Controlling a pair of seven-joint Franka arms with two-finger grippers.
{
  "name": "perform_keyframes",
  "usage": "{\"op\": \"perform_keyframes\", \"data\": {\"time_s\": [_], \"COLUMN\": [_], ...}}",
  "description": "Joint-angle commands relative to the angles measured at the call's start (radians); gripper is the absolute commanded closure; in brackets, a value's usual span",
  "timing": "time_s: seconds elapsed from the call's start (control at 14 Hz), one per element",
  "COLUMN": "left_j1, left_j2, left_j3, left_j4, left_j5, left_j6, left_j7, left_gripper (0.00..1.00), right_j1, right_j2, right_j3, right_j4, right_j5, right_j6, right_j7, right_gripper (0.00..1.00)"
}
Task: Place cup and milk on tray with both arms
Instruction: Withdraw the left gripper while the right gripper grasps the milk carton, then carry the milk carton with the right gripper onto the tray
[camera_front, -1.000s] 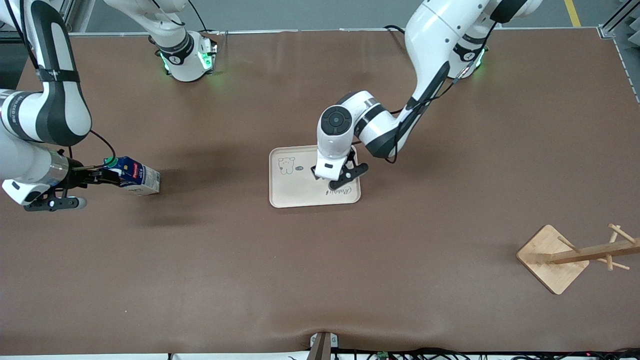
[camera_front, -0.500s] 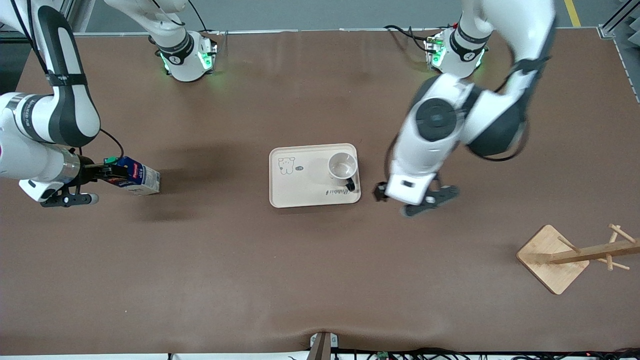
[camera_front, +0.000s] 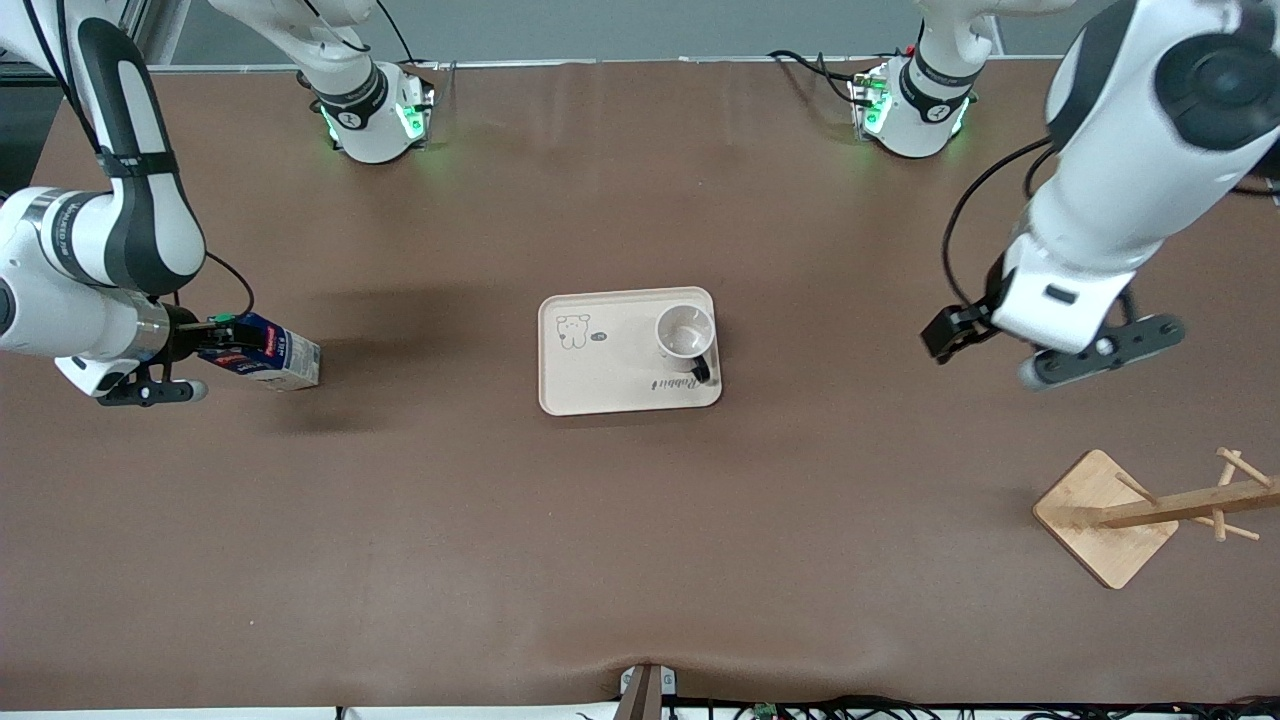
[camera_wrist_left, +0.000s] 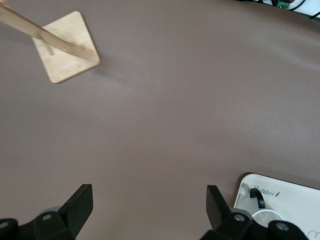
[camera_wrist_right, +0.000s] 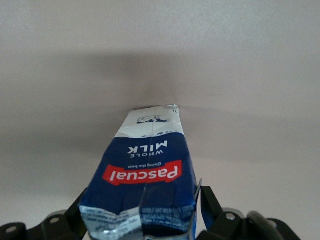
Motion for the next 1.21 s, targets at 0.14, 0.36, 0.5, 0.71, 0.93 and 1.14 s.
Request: {"op": "perform_keyframes", "data": {"time_s": [0.14, 0.36, 0.5, 0.71, 0.93, 1.14], "left_j1": [0.110, 0.150, 0.136, 0.077, 0.030, 0.041], "left_j2": [-0.107, -0.158, -0.171, -0.198, -0.218, -0.227], "left_j3": [-0.013, 0.005, 0.054, 0.167, 0.237, 0.235], "left_j4": [0.000, -0.010, -0.010, -0.017, -0.037, -0.048], "left_j5": [-0.016, -0.047, -0.051, -0.080, -0.094, -0.096], "left_j6": [-0.085, -0.139, -0.194, -0.205, -0.199, -0.196], "left_j7": [0.224, 0.358, 0.370, 0.444, 0.452, 0.452], "left_gripper": [0.00, 0.00, 0.00, 0.00, 0.00, 0.00], "right_j1": [-0.017, 0.006, 0.034, 0.125, 0.254, 0.447], "right_j2": [-0.020, -0.018, -0.017, -0.017, -0.014, 0.018], "right_j3": [0.017, 0.020, 0.020, 0.023, 0.022, 0.022], "right_j4": [0.004, 0.096, 0.175, 0.242, 0.292, 0.381], "right_j5": [0.024, 0.036, 0.053, 0.067, 0.159, 0.161], "right_j6": [-0.068, -0.172, -0.253, -0.301, -0.329, -0.316], "right_j7": [0.003, 0.004, 0.020, 0.084, 0.166, 0.439], "right_gripper": [1.00, 1.00, 1.00, 1.00, 1.00, 1.00]}}
